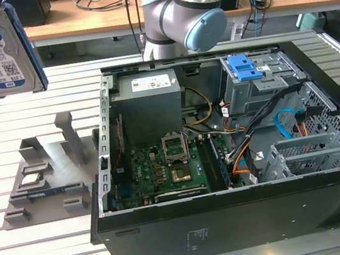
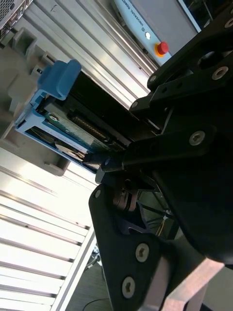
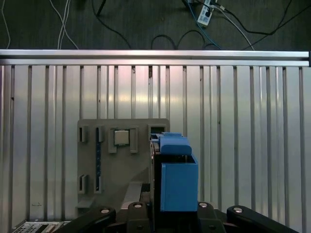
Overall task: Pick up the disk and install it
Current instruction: 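Pick up the disk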
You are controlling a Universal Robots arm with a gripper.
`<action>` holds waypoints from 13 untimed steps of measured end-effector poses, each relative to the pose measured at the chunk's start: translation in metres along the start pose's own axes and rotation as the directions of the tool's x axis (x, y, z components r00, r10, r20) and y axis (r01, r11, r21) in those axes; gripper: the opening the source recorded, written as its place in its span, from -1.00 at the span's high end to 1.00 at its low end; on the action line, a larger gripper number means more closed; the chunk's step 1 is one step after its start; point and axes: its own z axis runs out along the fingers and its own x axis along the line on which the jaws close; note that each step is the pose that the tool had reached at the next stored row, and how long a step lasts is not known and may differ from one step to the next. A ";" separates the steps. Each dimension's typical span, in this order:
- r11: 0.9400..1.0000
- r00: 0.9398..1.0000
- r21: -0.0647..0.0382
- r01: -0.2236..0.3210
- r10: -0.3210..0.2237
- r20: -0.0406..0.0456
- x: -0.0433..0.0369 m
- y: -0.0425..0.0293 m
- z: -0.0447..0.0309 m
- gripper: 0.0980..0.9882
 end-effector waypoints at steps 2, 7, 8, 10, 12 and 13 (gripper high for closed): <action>1.000 1.000 0.000 0.000 0.000 0.000 0.0000 0.0000 -0.0029 0.43; 1.000 1.000 0.000 0.000 0.000 0.000 -0.0001 0.0003 -0.0120 0.43; 1.000 1.000 0.000 0.000 0.000 0.000 -0.0001 0.0004 -0.0136 0.43; 1.000 1.000 0.000 0.000 0.000 0.000 -0.0001 0.0005 -0.0173 0.43; 1.000 1.000 0.000 0.000 0.000 0.000 -0.0001 0.0006 -0.0216 0.43; 1.000 1.000 0.000 0.000 0.000 0.000 -0.0001 0.0006 -0.0242 0.43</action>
